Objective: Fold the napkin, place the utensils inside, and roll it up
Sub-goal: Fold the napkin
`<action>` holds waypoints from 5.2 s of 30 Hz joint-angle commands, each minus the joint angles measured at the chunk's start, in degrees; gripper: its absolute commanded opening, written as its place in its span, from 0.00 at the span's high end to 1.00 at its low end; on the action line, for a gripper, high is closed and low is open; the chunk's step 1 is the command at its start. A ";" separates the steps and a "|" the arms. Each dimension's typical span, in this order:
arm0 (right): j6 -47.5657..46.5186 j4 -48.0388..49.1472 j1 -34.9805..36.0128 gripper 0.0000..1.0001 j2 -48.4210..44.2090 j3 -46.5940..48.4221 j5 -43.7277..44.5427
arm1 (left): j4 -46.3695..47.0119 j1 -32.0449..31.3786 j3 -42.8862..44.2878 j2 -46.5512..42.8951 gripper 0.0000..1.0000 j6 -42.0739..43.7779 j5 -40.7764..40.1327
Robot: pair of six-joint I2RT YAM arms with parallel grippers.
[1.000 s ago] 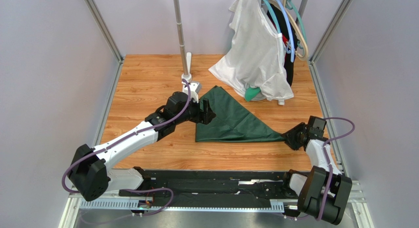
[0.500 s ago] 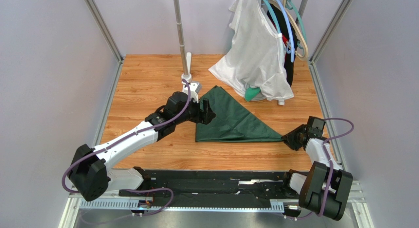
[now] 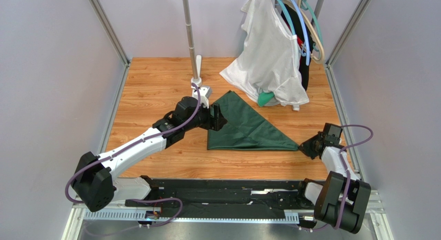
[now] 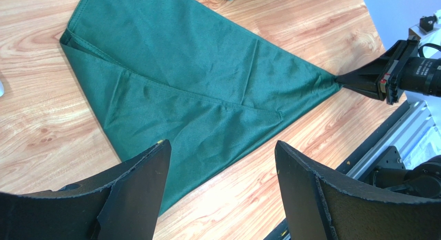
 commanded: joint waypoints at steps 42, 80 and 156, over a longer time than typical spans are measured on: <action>-0.88 13.32 46.10 1.00 3.44 20.69 13.25 | -30.14 24.47 11.19 -7.63 0.17 13.96 11.90; -7.65 22.19 62.89 1.00 23.56 34.76 11.23 | -29.61 27.81 10.40 -8.86 0.18 13.44 15.50; -13.81 14.48 77.85 0.26 16.46 26.95 23.52 | -11.69 27.20 -14.12 -10.54 0.20 -5.54 11.19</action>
